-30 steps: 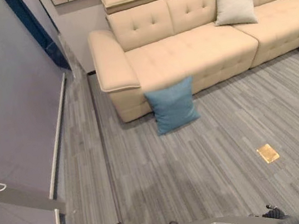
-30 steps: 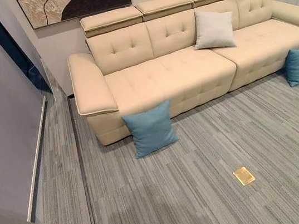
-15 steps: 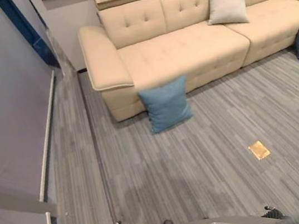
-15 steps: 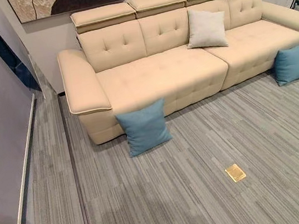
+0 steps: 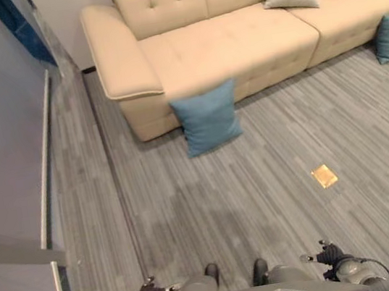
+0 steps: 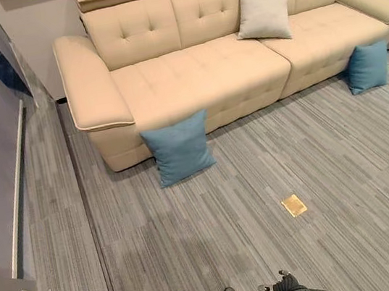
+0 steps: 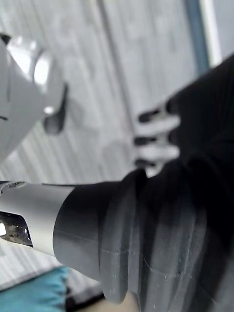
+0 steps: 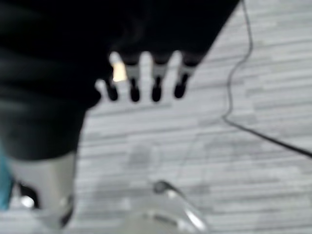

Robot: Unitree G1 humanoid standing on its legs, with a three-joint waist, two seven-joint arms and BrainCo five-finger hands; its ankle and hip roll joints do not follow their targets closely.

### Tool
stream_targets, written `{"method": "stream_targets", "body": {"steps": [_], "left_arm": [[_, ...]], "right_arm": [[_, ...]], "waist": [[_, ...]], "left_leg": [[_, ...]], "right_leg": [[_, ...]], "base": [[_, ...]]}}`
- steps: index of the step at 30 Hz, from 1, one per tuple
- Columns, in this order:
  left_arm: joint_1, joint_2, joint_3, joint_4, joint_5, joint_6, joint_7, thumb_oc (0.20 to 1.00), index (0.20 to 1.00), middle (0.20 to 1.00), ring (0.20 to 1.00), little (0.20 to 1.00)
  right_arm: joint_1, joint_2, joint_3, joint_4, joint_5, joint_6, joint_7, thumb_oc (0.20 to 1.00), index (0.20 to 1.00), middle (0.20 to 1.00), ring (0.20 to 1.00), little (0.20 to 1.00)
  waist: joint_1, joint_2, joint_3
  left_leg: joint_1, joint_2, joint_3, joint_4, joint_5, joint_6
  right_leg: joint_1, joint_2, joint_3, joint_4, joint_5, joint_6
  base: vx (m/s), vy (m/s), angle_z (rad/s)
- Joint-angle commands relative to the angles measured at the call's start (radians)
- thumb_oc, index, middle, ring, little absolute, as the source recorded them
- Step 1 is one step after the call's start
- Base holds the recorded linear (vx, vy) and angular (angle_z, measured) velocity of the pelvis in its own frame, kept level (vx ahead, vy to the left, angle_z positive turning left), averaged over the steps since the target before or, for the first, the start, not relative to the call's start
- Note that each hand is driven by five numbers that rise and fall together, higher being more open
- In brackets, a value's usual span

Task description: Pick up all the scattered cushions and arrange them neatly on the sofa.

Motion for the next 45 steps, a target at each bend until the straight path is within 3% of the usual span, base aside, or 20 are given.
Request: {"method": "stream_targets", "body": {"steps": [1,2,3,8,9,10,14,18,21,23,27,29,30,32,33,35,37,40,42,45], "left_arm": [[-0.035,0.006,0.021,0.009,-0.018,-0.016,-0.007,1.0,1.0,1.0,1.0,1.0],[-0.034,0.006,0.021,0.009,-0.018,-0.016,-0.007,1.0,1.0,1.0,1.0,1.0],[-0.042,0.011,0.016,0.014,-0.017,-0.017,-0.005,1.0,1.0,1.0,1.0,1.0],[-0.052,-0.004,-0.001,0.002,-0.036,-0.024,-0.009,1.0,1.0,1.0,1.0,1.0],[-0.052,-0.007,-0.004,-0.004,-0.043,-0.023,-0.011,1.0,1.0,1.0,1.0,1.0],[-0.057,-0.007,-0.017,-0.017,-0.046,-0.02,-0.017,1.0,1.0,1.0,1.0,1.0],[-0.082,-0.007,-0.039,-0.025,-0.048,-0.021,-0.022,1.0,1.0,1.0,1.0,1.0],[-0.095,-0.002,-0.041,-0.042,-0.064,-0.024,-0.019,1.0,1.0,1.0,1.0,1.0],[-0.088,0.001,-0.038,-0.044,-0.056,-0.022,-0.016,1.0,1.0,1.0,1.0,1.0],[-0.081,0.004,-0.024,-0.031,-0.05,-0.021,-0.018,1.0,1.0,1.0,1.0,1.0],[-0.062,0.011,-0.003,-0.005,-0.057,-0.017,-0.023,1.0,1.0,1.0,1.0,1.0],[-0.058,0.021,-0.001,0.001,-0.048,-0.012,-0.025,1.0,1.0,1.0,1.0,1.0],[-0.059,0.021,-0.001,0.002,-0.048,-0.012,-0.025,1.0,1.0,1.0,1.0,1.0],[-0.068,0.033,-0.007,0.002,-0.045,-0.009,-0.025,1.0,1.0,1.0,1.0,1.0],[-0.083,0.042,-0.013,-0.005,-0.043,-0.011,-0.025,1.0,1.0,1.0,1.0,1.0],[-0.089,0.05,-0.011,-0.006,-0.043,-0.013,-0.023,1.0,1.0,1.0,1.0,1.0],[-0.09,0.054,-0.007,-0.014,-0.049,-0.014,-0.022,1.0,1.0,1.0,1.0,1.0],[-0.106,0.066,0.011,-0.004,-0.032,-0.017,-0.025,1.0,1.0,1.0,1.0,1.0],[-0.11,0.066,0.017,0.007,-0.035,-0.022,-0.024,1.0,1.0,1.0,1.0,1.0],[-0.096,0.051,0.031,0.025,-0.046,-0.025,-0.021,1.0,1.0,1.0,1.0,1.0]], "right_arm": [[-0.019,-0.033,0.048,-0.039,-0.018,-0.005,0.003,1.0,1.0,1.0,1.0,1.0],[-0.019,-0.033,0.048,-0.038,-0.018,-0.005,0.003,1.0,1.0,1.0,1.0,1.0],[-0.024,-0.035,0.056,-0.047,-0.012,-0.004,0.006,1.0,1.0,1.0,1.0,1.0],[-0.016,-0.041,0.058,-0.037,0.0,-0.007,0.005,1.0,1.0,1.0,1.0,1.0],[-0.009,-0.042,0.056,-0.034,0.003,-0.007,0.003,1.0,1.0,1.0,1.0,1.0],[-0.004,-0.046,0.05,-0.032,0.025,-0.013,-0.004,1.0,1.0,1.0,1.0,1.0],[-0.017,-0.052,0.049,-0.036,0.048,-0.017,-0.013,1.0,1.0,1.0,1.0,1.0],[-0.024,-0.057,0.038,-0.027,0.065,-0.015,-0.013,1.0,1.0,1.0,1.0,1.0],[-0.018,-0.053,0.036,-0.025,0.066,-0.016,-0.013,1.0,1.0,1.0,1.0,1.0],[-0.012,-0.049,0.034,-0.017,0.064,-0.013,-0.008,1.0,1.0,1.0,1.0,1.0],[-0.008,-0.023,0.038,-0.014,0.048,-0.012,-0.004,1.0,1.0,1.0,1.0,1.0],[-0.015,-0.011,0.039,-0.025,0.04,-0.012,0.001,1.0,1.0,1.0,1.0,1.0],[-0.015,-0.011,0.039,-0.025,0.04,-0.012,0.001,1.0,1.0,1.0,1.0,1.0],[-0.033,-0.006,0.044,-0.044,0.038,-0.014,0.003,1.0,1.0,1.0,1.0,1.0],[-0.05,-0.003,0.059,-0.064,0.036,-0.017,0.003,1.0,1.0,1.0,1.0,1.0],[-0.061,-0.003,0.073,-0.081,0.026,-0.018,0.006,1.0,1.0,1.0,1.0,1.0],[-0.068,-0.005,0.079,-0.091,0.021,-0.018,0.006,1.0,1.0,1.0,1.0,1.0],[-0.106,-0.006,0.095,-0.114,0.01,-0.018,0.013,1.0,1.0,1.0,1.0,1.0],[-0.114,-0.008,0.1,-0.118,0.004,-0.016,0.013,1.0,1.0,1.0,1.0,1.0],[-0.104,-0.007,0.102,-0.109,-0.004,-0.014,0.017,1.0,1.0,1.0,1.0,1.0]], "waist": [[0.028,-0.025,0.009],[0.028,-0.023,0.01],[0.006,-0.024,0.011],[-0.02,-0.021,-0.027],[-0.019,-0.019,-0.031],[-0.017,-0.021,-0.023],[0.014,-0.047,0.029],[0.045,-0.054,0.041],[0.047,-0.046,0.022],[0.063,-0.047,0.009],[0.078,-0.079,-0.014],[0.085,-0.088,-0.019],[0.084,-0.088,-0.021],[0.073,-0.08,-0.006],[0.058,-0.055,0.009],[0.053,-0.04,0.008],[0.052,-0.04,0.009],[0.036,-0.056,0.016],[0.02,-0.053,0.016],[0.015,-0.054,-0.006]], "left_leg": [[0.017,-0.041,-0.083,0.085,-0.105,0.0],[0.021,-0.038,-0.083,0.084,-0.106,-0.001],[0.045,-0.03,-0.105,0.07,-0.106,-0.01],[0.064,-0.003,-0.143,0.087,-0.093,-0.047],[0.056,0.005,-0.147,0.123,-0.074,-0.067],[-0.006,0.042,-0.115,0.273,-0.003,-0.115],[-0.165,0.036,-0.087,0.478,0.055,-0.115],[-0.249,0.034,-0.012,0.31,0.01,-0.096],[-0.283,0.039,0.037,0.113,0.101,-0.101],[-0.336,0.034,0.072,0.072,0.172,-0.113],[-0.277,0.004,0.026,0.076,0.11,-0.077],[-0.231,-0.023,0.019,0.088,0.058,-0.038],[-0.235,-0.022,0.018,0.088,0.059,-0.038],[-0.197,-0.03,0.012,0.09,0.038,-0.014],[-0.169,-0.02,-0.009,0.085,0.028,0.001],[-0.127,-0.015,-0.016,0.067,0.013,0.008],[-0.104,-0.015,-0.018,0.053,0.007,0.006],[-0.035,-0.021,-0.035,0.036,-0.037,-0.024],[-0.014,-0.016,-0.05,0.032,-0.051,-0.031],[0.02,-0.007,-0.063,0.022,-0.073,-0.043]], "right_leg": [[-0.018,-0.043,-0.043,-0.192,0.184,0.051],[-0.015,-0.041,-0.044,-0.195,0.185,0.051],[-0.041,0.007,0.017,-0.244,0.193,0.048],[0.004,0.048,0.041,-0.28,0.167,0.017],[0.019,0.051,0.029,-0.293,0.161,0.01],[0.075,0.062,-0.005,-0.323,0.144,-0.014],[0.132,0.049,-0.046,-0.363,0.133,-0.039],[0.193,0.051,-0.083,-0.422,0.11,-0.02],[0.217,0.069,-0.099,-0.438,0.085,-0.013],[0.256,0.087,-0.098,-0.438,0.053,-0.019],[0.271,0.054,-0.091,-0.347,0.021,0.004],[0.232,-0.003,-0.084,-0.182,0.069,0.044],[0.23,-0.002,-0.084,-0.183,0.07,0.044],[0.157,-0.042,-0.068,-0.018,0.175,0.077],[0.097,-0.041,-0.056,0.091,0.187,0.067],[0.041,-0.056,-0.08,0.114,0.185,0.057],[0.03,-0.062,-0.103,0.081,0.182,0.054],[0.0,-0.069,-0.116,-0.265,0.202,0.066],[-0.016,-0.054,-0.046,-0.33,0.23,0.076],[0.005,-0.048,-0.034,-0.346,0.241,0.073]], "base": [[0.13,-0.065,-0.13],[0.3,-0.092,-0.21],[0.17,-0.032,-0.09],[0.24,-0.063,0.39],[0.33,-0.225,0.5],[0.25,-0.26,0.64],[0.09,-0.162,0.65],[0.17,-0.047,0.42],[0.25,0.073,0.35],[0.35,0.121,0.34],[0.31,0.166,-0.14],[0.28,0.261,0.01],[0.14,0.189,0.09],[0.2,0.234,0.07],[0.18,0.213,0.06],[0.25,0.192,0.38],[0.26,0.069,0.16],[0.39,-0.08,0.18],[0.28,-0.051,0.08],[0.27,-0.074,0.12]]}}
